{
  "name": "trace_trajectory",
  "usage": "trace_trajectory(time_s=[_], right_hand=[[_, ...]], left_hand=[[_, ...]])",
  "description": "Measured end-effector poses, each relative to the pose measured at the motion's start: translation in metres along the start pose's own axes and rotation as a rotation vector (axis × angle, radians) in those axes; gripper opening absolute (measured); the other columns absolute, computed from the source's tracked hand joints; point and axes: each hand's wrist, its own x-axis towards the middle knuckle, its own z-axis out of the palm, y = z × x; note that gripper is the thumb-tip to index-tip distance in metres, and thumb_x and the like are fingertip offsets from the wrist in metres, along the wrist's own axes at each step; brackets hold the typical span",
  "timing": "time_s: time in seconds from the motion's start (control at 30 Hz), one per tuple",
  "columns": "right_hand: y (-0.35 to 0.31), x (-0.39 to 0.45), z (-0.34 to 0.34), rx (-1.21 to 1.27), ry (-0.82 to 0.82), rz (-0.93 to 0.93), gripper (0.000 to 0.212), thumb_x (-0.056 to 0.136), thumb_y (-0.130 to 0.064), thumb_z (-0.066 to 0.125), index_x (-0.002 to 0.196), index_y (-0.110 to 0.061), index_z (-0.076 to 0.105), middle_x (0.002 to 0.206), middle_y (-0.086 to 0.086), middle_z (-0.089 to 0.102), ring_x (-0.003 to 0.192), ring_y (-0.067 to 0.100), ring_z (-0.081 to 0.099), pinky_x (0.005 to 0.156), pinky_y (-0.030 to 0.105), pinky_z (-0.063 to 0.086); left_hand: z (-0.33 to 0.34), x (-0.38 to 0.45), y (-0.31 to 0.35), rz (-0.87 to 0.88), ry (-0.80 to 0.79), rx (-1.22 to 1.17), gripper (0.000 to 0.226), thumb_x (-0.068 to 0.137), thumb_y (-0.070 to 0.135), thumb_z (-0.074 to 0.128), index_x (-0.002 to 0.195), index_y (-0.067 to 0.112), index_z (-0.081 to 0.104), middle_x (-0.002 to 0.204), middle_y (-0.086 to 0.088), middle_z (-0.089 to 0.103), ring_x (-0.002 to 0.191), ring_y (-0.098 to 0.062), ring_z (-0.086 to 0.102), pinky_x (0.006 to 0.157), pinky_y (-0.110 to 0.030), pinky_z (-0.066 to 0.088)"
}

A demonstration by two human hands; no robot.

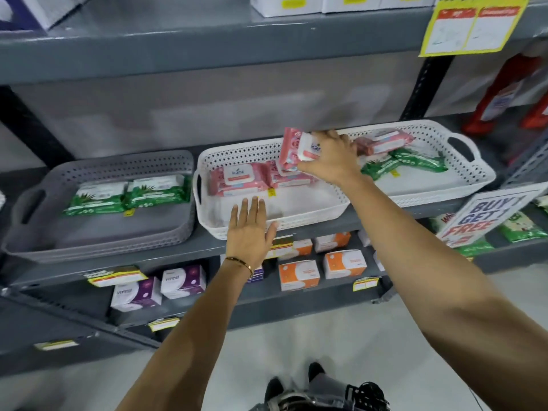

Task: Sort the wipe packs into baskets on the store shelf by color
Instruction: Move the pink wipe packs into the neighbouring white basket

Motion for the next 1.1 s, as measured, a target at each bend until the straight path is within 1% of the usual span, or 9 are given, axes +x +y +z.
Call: trace_trajectory(time_s=[0.13,0.23,0.33,0.47,0.6,0.73,0.87,0.97,1.1], right_hand=[[-0.044,0.001,0.025,-0.016,-0.275,-0.086,0.078,0.067,-0.054,0.071,0.134,-0.021,0.048,0.138,0.013,0.049,0.126,0.035,0.044,0.104,0.044,0.040],[-0.064,-0.003,0.050,-0.002,-0.487,-0.120,0.082,0.068,-0.044,0.077,0.138,-0.018,0.043,0.144,0.013,0.046,0.129,0.033,0.044,0.108,0.044,0.038],[-0.079,-0.006,0.069,-0.020,-0.598,-0.166,0.092,0.070,-0.037,0.079,0.145,-0.016,0.030,0.154,0.013,0.030,0.139,0.034,0.032,0.114,0.044,0.028],[-0.085,-0.008,0.082,0.097,-0.650,-0.197,0.093,0.071,-0.026,0.081,0.146,-0.012,0.028,0.152,0.012,0.035,0.137,0.030,0.037,0.111,0.037,0.030],[-0.078,-0.001,0.072,0.205,-0.513,-0.185,0.074,0.079,-0.021,0.074,0.142,-0.012,0.037,0.148,0.012,0.041,0.131,0.028,0.044,0.107,0.036,0.037],[-0.054,0.010,0.053,0.238,-0.259,-0.131,0.036,0.082,-0.017,0.070,0.115,-0.008,0.061,0.117,0.011,0.065,0.105,0.025,0.060,0.079,0.030,0.045],[-0.019,0.010,0.041,0.231,-0.158,-0.041,0.039,0.085,-0.018,0.064,0.123,-0.011,0.057,0.130,0.013,0.059,0.117,0.030,0.055,0.096,0.033,0.044],[0.012,0.006,0.032,0.194,-0.093,-0.015,0.032,0.087,-0.019,0.061,0.117,-0.009,0.058,0.121,0.017,0.063,0.110,0.034,0.058,0.089,0.036,0.048],[0.063,0.007,0.011,0.187,0.021,0.079,0.035,0.087,-0.016,0.056,0.121,-0.013,0.055,0.125,0.019,0.060,0.115,0.036,0.055,0.094,0.042,0.049]], left_hand=[[-0.003,-0.015,-0.030,-0.096,0.038,-0.036,0.067,0.095,0.047,0.033,0.143,0.002,0.020,0.152,-0.017,0.026,0.142,-0.035,0.015,0.117,-0.045,0.004],[-0.007,-0.023,-0.044,-0.148,0.071,-0.028,0.074,0.092,0.053,0.026,0.143,0.001,0.018,0.152,-0.021,0.024,0.142,-0.036,0.016,0.116,-0.044,0.005],[-0.007,-0.027,-0.052,-0.158,0.077,-0.039,0.078,0.089,0.056,0.020,0.144,0.001,0.014,0.153,-0.021,0.020,0.143,-0.034,0.013,0.117,-0.042,0.007],[-0.007,-0.027,-0.052,-0.155,0.100,-0.055,0.078,0.090,0.056,0.021,0.143,-0.001,0.016,0.152,-0.022,0.021,0.142,-0.035,0.014,0.116,-0.041,0.007],[-0.007,-0.027,-0.048,-0.162,0.116,-0.050,0.079,0.089,0.058,0.012,0.143,0.000,0.018,0.152,-0.021,0.022,0.143,-0.035,0.012,0.115,-0.042,0.002],[-0.008,-0.021,-0.028,-0.118,0.101,-0.056,0.077,0.091,0.057,0.016,0.142,0.000,0.024,0.150,-0.021,0.029,0.142,-0.036,0.017,0.115,-0.045,0.000],[-0.006,-0.005,0.009,-0.049,0.077,-0.079,0.068,0.094,0.050,0.030,0.140,0.000,0.028,0.148,-0.022,0.032,0.141,-0.038,0.018,0.116,-0.048,0.000],[-0.003,0.012,0.041,-0.006,0.036,-0.074,0.069,0.095,0.050,0.027,0.142,0.001,0.023,0.151,-0.021,0.026,0.142,-0.036,0.013,0.117,-0.048,0.002],[0.004,0.036,0.083,0.024,-0.003,-0.051,0.070,0.094,0.053,0.022,0.143,0.002,0.022,0.153,-0.020,0.022,0.143,-0.036,0.012,0.117,-0.048,0.000]])
